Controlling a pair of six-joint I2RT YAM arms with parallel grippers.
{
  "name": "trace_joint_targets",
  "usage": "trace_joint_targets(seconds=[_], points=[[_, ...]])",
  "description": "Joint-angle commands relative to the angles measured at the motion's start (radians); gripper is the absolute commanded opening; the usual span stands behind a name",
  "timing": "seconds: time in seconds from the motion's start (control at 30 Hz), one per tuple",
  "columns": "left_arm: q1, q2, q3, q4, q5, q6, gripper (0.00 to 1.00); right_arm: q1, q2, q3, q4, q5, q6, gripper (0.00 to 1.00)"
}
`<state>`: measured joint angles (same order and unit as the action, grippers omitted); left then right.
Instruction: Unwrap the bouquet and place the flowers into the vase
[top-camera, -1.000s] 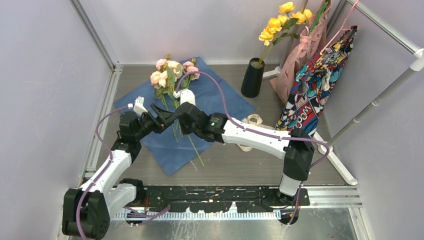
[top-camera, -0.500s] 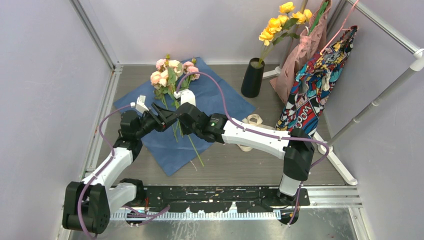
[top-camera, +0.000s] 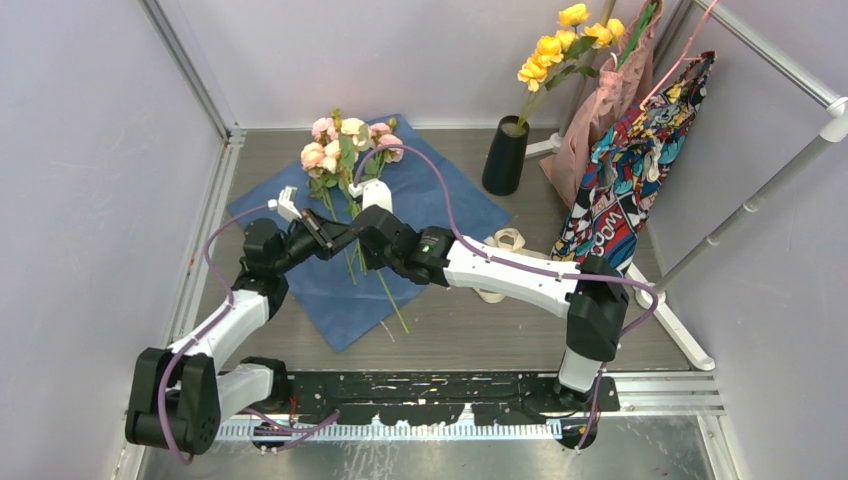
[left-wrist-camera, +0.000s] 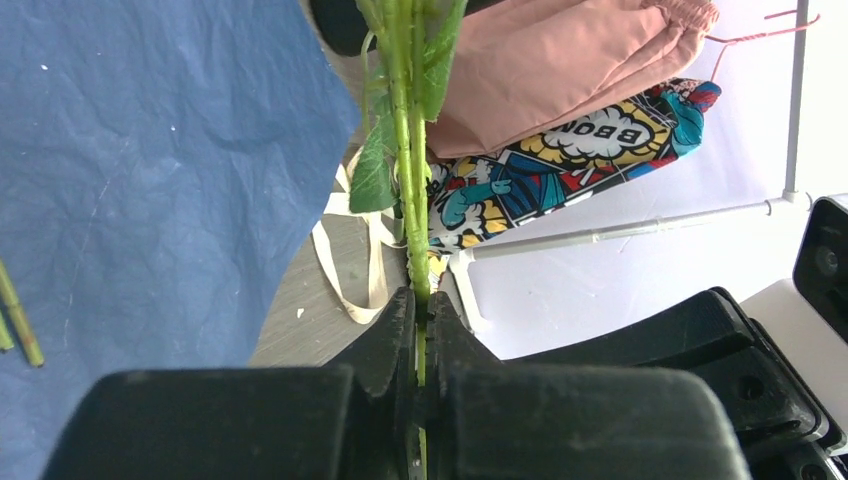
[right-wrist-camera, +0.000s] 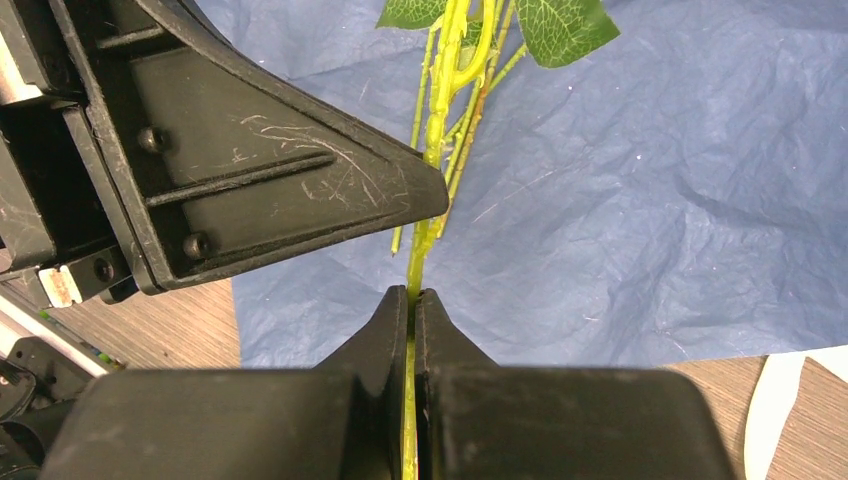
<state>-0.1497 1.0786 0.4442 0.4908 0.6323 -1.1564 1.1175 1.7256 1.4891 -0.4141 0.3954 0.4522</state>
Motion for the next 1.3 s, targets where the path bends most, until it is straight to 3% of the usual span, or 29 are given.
trace_joint_targets(seconds=[0.0, 0.23, 0.33, 0.4, 0.63, 0.93, 1.27], points=[[-0.005, 0.044, -0.014, 0.115, 0.052, -0.009, 0.00, 0.005, -0.032, 0.010, 0.075, 0.020, 0.009, 0.01], [-0.009, 0.059, -0.029, 0.180, 0.069, -0.007, 0.00, 0.005, -0.040, 0.008, 0.069, 0.038, 0.008, 0.02], [-0.010, 0.038, -0.020, 0.142, 0.069, 0.043, 0.00, 0.005, -0.052, 0.010, 0.062, 0.059, 0.001, 0.27], [-0.011, 0.017, -0.010, 0.083, 0.056, 0.094, 0.00, 0.005, -0.068, 0.010, 0.059, 0.070, -0.003, 0.34], [-0.016, -0.053, -0.014, 0.000, 0.011, 0.221, 0.00, 0.004, -0.130, 0.020, 0.064, 0.107, -0.030, 0.37], [-0.052, -0.237, -0.035, -0.084, -0.059, 0.366, 0.00, -0.025, -0.078, 0.093, 0.049, 0.115, -0.035, 0.38], [-0.084, -0.294, -0.047, -0.125, -0.106, 0.464, 0.00, -0.025, -0.063, 0.144, 0.048, 0.084, -0.027, 0.39]])
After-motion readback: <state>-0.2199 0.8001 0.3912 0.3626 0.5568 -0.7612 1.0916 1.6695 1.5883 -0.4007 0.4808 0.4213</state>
